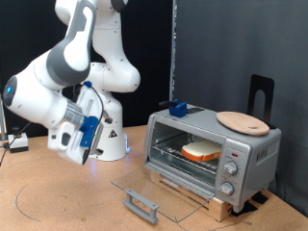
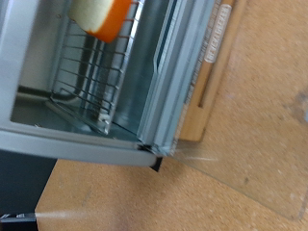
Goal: Make a piece of toast with the oven
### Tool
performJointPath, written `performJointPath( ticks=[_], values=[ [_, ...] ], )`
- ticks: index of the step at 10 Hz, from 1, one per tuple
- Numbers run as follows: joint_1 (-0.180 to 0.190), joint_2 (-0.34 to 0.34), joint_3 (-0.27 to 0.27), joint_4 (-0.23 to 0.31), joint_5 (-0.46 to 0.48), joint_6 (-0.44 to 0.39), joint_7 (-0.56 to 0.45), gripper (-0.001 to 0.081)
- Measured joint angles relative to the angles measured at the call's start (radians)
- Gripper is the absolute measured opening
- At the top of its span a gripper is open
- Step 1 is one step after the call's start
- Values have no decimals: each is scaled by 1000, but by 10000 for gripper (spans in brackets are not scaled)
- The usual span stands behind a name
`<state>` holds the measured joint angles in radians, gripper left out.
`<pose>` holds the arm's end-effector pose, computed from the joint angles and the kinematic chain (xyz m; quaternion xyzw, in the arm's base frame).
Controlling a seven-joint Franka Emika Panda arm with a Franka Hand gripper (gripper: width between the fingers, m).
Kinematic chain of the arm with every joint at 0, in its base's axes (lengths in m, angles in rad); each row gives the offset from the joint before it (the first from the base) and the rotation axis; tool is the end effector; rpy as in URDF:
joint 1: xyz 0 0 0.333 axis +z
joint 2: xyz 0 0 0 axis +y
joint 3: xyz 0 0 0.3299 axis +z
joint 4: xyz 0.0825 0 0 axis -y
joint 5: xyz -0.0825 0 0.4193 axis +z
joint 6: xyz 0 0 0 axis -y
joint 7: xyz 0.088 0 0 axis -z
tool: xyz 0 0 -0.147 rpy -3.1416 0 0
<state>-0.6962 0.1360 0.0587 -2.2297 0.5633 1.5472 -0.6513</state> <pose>0.4078 -0.2026 0.2593 -0.8809 0.0972 0.1489 0.4385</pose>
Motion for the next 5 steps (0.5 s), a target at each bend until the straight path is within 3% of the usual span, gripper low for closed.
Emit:
performJointPath(
  ticks=[4, 5],
  values=[
    [-24, 96, -32, 36, -37, 52, -42, 809],
    [-25, 108, -33, 35, -33, 96, -60, 809]
  ],
)
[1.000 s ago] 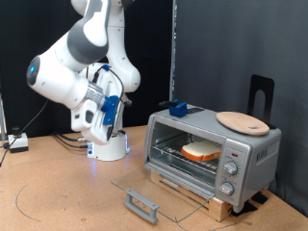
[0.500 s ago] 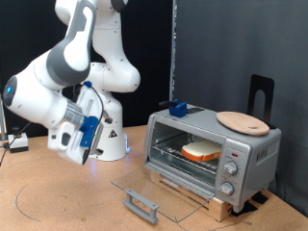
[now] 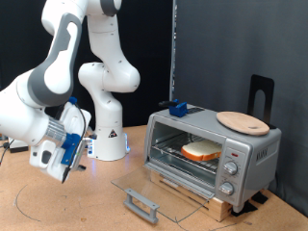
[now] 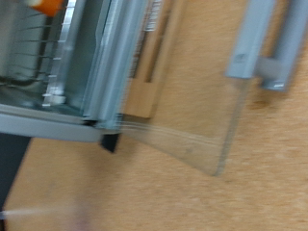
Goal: Make a piece of toast with the oven
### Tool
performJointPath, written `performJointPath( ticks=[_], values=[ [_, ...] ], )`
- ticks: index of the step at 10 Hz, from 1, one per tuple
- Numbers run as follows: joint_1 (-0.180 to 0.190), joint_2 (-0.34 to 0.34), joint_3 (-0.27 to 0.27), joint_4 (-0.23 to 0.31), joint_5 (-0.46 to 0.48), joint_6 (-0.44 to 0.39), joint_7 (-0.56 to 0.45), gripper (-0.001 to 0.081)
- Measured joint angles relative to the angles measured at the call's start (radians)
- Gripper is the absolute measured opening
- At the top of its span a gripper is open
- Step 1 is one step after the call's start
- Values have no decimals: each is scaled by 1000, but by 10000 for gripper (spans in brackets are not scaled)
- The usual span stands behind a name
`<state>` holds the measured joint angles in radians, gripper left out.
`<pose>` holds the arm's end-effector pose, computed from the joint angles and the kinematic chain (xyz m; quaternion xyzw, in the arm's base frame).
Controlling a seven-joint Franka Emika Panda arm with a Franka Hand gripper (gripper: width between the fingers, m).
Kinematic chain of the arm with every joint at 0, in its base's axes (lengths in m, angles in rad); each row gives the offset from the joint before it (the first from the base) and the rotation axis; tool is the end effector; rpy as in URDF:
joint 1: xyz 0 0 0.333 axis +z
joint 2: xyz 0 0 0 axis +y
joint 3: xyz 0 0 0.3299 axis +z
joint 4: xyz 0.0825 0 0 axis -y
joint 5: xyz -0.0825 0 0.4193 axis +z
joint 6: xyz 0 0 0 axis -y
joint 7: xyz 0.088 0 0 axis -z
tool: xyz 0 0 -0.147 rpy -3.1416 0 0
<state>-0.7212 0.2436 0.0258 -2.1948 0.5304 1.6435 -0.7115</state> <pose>0.4029 -0.2433 0.2139 -0.8900 0.1107 0.1320 0.4222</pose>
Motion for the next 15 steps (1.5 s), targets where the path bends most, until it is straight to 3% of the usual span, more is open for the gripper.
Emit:
performJointPath(
  ticks=[1, 4, 7, 10, 15],
  values=[
    [0, 1, 0, -4, 2, 28, -14, 809],
    [2, 38, 1, 13, -2, -57, 46, 809],
    [28, 141, 13, 14, -2, -12, 146, 809],
    [70, 189, 33, -36, 10, 120, 160, 809],
    [63, 213, 38, -34, 7, 96, 114, 809]
  ],
)
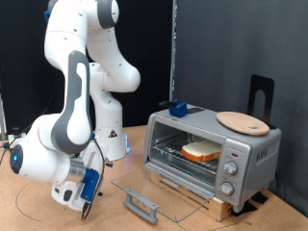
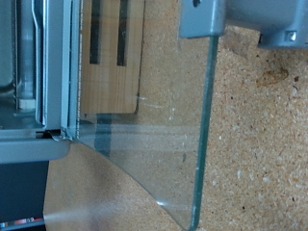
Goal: Make a piece of toast with the oven
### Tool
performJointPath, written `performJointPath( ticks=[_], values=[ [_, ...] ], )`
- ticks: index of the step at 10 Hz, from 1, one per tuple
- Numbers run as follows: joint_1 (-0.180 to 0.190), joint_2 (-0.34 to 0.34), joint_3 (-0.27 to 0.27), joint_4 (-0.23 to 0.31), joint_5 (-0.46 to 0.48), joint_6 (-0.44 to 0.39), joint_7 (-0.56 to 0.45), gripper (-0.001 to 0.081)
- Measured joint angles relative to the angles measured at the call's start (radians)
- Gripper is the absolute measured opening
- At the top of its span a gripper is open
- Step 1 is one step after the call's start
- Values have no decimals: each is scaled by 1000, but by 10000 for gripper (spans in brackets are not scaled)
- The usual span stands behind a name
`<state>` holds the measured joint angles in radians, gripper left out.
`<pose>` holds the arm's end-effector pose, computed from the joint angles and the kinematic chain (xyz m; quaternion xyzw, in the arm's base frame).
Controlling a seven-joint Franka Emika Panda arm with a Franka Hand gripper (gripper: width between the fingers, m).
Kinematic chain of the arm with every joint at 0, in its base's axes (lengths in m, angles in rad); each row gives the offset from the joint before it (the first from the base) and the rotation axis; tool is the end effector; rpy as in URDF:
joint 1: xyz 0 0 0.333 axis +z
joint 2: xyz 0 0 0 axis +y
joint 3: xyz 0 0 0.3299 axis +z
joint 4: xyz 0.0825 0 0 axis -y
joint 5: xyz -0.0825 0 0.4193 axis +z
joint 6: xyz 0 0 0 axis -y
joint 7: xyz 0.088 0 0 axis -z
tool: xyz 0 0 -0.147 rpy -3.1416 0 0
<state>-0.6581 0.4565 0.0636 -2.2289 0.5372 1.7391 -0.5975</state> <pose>0.3935 -0.1813 0.1057 -0.8551 0.1540 0.2376 0.4344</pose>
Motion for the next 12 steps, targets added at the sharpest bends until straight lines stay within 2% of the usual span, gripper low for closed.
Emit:
performJointPath(
  ticks=[3, 7, 9, 11, 12],
  values=[
    [7, 17, 25, -19, 13, 17, -25, 809],
    [13, 7, 91, -93, 71, -26, -33, 809],
    [0, -25, 95, -107, 101, -106, -43, 809],
    [-34, -54, 95, -98, 117, -255, -54, 809],
    [-44, -69, 95, -97, 120, -295, -65, 809]
  ],
)
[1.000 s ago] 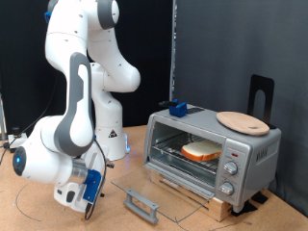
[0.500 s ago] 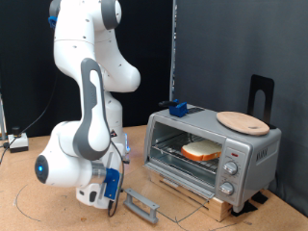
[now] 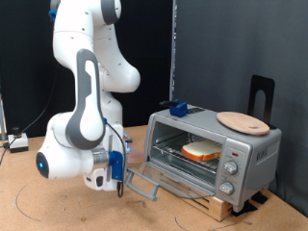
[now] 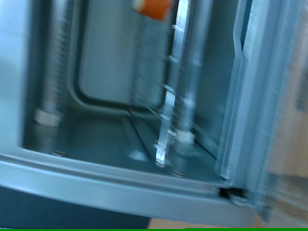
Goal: Make a piece of toast with the oven
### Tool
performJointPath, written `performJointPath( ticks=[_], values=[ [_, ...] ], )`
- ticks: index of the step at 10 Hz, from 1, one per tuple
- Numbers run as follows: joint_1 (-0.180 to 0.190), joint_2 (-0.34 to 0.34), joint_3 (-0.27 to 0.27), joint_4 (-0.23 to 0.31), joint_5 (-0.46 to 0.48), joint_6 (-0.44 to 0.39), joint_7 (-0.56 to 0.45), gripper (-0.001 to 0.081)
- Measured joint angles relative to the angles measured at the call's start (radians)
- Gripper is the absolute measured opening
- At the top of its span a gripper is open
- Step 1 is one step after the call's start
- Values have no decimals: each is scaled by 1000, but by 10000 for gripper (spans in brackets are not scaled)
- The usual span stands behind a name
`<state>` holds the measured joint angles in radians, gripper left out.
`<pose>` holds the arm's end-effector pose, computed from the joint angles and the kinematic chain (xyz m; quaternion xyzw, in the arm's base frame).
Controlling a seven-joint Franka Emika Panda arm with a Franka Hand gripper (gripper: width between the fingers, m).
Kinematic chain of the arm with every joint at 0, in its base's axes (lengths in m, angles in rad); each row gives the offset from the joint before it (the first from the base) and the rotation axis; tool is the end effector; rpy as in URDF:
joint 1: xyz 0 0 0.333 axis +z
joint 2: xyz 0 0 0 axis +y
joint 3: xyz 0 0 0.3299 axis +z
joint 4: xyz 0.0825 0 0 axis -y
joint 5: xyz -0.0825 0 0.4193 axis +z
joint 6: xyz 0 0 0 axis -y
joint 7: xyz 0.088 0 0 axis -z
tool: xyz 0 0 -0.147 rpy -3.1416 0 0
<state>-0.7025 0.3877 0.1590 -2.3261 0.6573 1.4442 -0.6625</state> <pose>0.3677 -0.1023 0.1535 -0.7609 0.0989 0.2882 0.5728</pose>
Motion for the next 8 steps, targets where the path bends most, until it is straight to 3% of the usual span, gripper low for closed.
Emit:
performJointPath(
  ticks=[5, 8],
  values=[
    [-7, -73, 28, -19, 6, -214, -27, 809],
    [6, -138, 77, -82, 7, -224, -73, 809]
  ],
)
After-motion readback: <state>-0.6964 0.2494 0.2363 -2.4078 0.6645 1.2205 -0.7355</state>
